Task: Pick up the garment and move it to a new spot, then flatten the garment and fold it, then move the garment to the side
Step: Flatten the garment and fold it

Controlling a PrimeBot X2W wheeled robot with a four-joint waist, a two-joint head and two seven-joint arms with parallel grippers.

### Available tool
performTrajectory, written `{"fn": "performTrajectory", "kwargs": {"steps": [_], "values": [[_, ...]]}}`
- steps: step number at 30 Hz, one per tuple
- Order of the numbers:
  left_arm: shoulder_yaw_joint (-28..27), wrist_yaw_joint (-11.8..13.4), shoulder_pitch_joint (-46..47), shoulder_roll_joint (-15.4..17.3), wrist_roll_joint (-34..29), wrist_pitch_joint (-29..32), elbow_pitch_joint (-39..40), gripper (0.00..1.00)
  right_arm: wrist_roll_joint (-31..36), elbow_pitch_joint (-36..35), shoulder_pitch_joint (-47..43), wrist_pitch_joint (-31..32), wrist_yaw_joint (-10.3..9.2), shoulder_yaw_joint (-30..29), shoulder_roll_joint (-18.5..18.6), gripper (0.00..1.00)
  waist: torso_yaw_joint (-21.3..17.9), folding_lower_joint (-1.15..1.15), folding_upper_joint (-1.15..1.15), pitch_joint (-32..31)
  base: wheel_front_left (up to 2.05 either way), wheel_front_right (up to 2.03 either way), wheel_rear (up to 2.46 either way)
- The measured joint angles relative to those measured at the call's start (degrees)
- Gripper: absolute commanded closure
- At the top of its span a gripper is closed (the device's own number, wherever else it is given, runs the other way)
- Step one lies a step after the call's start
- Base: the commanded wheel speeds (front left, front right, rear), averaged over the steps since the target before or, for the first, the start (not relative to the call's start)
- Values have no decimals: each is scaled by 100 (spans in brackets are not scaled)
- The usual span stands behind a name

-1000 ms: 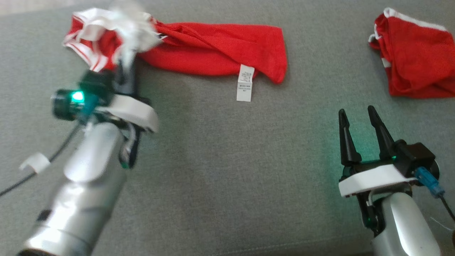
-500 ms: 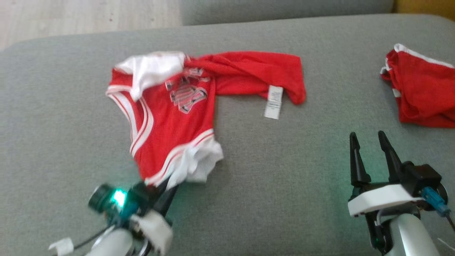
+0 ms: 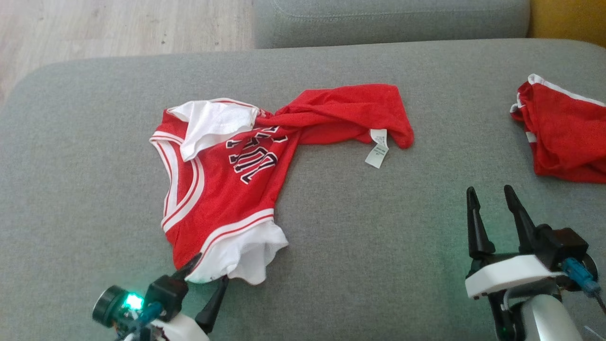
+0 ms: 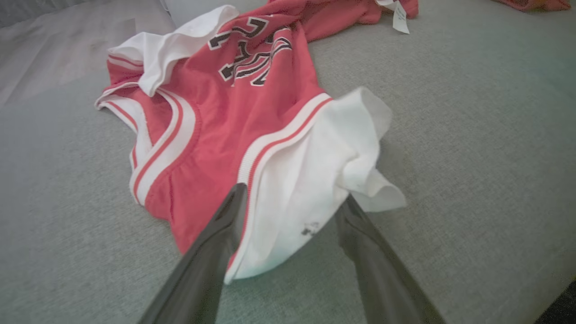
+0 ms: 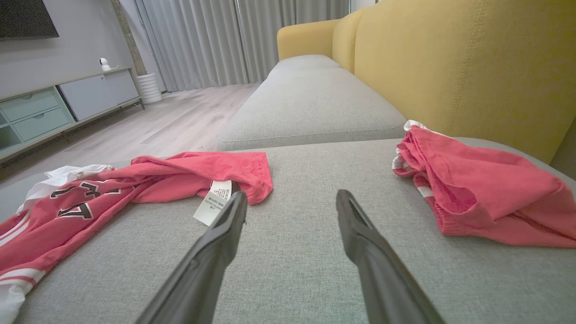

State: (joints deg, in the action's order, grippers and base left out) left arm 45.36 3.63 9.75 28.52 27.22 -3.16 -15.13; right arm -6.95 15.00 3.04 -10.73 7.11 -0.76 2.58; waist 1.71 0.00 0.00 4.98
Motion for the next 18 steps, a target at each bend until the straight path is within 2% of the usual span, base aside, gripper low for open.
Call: {"fn": "performTrajectory", "kwargs": {"steps": [11, 18], "values": [[-414, 352, -206, 5, 245, -344, 285, 0, -2, 4, -39, 0, 0, -63, 0, 0, 116, 0, 0, -260, 0, 0, 0], [-650, 572, 185, -96, 345, -328, 605, 0, -1, -59, -41, 14, 0, -38, 0, 0, 100, 0, 0, -170, 0, 0, 0]]}}
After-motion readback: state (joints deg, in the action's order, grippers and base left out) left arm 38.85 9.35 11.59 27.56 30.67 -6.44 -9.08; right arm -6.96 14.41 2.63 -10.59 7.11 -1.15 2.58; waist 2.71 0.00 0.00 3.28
